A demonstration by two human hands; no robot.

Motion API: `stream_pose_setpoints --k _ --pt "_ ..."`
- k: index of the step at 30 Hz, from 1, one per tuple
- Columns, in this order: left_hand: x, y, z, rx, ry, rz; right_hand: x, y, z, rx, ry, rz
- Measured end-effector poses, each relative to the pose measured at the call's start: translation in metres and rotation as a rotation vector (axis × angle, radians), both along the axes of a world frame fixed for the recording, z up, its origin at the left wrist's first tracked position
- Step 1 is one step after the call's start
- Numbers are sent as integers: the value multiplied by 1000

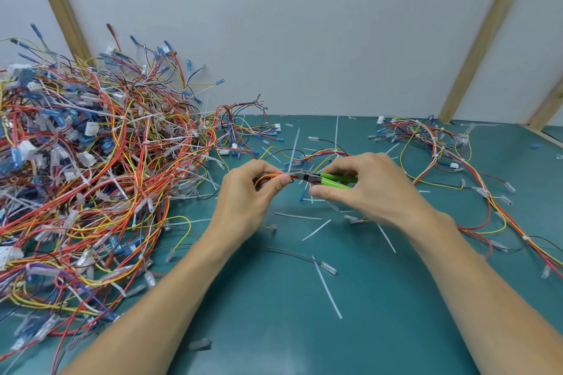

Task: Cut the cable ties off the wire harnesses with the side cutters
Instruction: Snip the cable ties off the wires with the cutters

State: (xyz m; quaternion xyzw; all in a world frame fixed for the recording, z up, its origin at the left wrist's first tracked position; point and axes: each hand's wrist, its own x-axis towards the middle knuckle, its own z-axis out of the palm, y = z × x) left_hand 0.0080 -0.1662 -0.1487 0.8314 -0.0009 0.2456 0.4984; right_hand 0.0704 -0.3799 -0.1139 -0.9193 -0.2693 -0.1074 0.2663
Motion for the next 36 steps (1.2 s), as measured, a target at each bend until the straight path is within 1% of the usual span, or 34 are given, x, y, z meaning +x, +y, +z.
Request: stream_pose_setpoints --k 9,17,31,33,36 --pt "-2 -2 2 27 -15 29 -1 -1 2 13 16 -2" --pt "-1 -4 0 30 -36 42 -2 0 4 2 24 55" --pt "0 -3 0 18 -31 27 -4 5 4 -38 -31 -41" --pt "0 -2 0 -2 -25 17 -3 4 2 -5 -11 -22" --pt "0 -1 1 -21 -9 -5 1 1 0 179 127 26"
